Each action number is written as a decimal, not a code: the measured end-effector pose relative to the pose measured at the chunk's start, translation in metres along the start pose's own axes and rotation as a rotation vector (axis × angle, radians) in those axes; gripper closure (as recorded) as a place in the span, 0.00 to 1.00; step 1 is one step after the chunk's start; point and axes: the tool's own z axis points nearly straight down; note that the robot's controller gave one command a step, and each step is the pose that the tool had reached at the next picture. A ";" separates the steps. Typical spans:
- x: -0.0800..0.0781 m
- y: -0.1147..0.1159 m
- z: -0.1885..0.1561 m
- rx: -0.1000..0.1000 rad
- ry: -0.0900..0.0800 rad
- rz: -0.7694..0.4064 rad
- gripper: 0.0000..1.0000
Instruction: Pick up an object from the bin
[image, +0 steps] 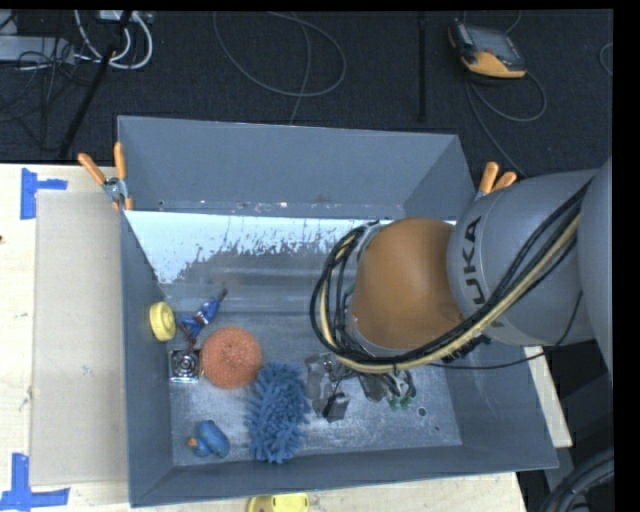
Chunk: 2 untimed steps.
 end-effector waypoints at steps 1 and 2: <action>-0.009 0.001 -0.031 0.000 -0.013 -0.006 0.00; -0.022 0.001 -0.012 0.000 -0.009 -0.008 0.00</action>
Offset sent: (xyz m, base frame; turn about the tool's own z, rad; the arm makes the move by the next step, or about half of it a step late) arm 0.0000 0.0000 0.0000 0.0000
